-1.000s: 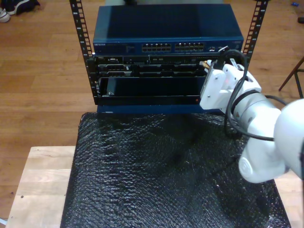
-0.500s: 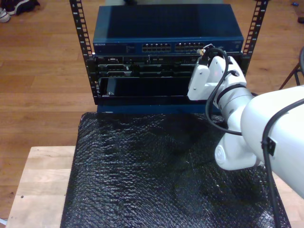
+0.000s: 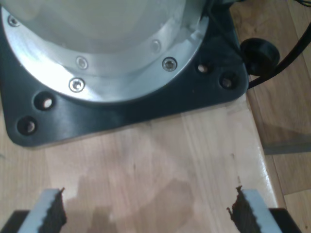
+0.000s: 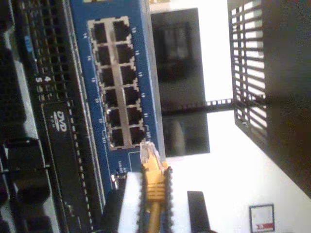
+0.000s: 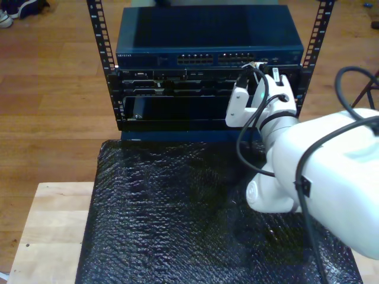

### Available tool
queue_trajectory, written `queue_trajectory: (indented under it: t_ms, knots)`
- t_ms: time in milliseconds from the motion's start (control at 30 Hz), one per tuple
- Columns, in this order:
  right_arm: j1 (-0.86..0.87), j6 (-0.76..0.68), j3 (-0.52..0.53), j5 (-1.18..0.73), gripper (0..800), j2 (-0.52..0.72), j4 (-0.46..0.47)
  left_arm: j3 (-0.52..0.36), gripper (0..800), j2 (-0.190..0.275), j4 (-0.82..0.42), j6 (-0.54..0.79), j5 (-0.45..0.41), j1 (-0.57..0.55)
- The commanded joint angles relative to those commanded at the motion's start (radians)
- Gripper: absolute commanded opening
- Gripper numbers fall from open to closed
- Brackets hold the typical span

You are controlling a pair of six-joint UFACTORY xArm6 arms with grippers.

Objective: Grab the cable and plug it in

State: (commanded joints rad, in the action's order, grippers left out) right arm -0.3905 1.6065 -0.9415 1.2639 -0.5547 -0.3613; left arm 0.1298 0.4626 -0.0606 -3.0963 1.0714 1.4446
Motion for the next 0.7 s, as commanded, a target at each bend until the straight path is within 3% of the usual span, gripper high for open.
queue_trajectory:
  t_ms: [467,700]
  knots:
    - [-0.055,0.104,-0.115,0.025,0,-0.072,-0.169,0.0,800,0.0,0.0,0.0,0.0,0.0]
    - [-0.063,0.127,-0.123,0.037,0,-0.072,-0.222,0.0,800,0.0,0.0,0.0,0.0,0.0]
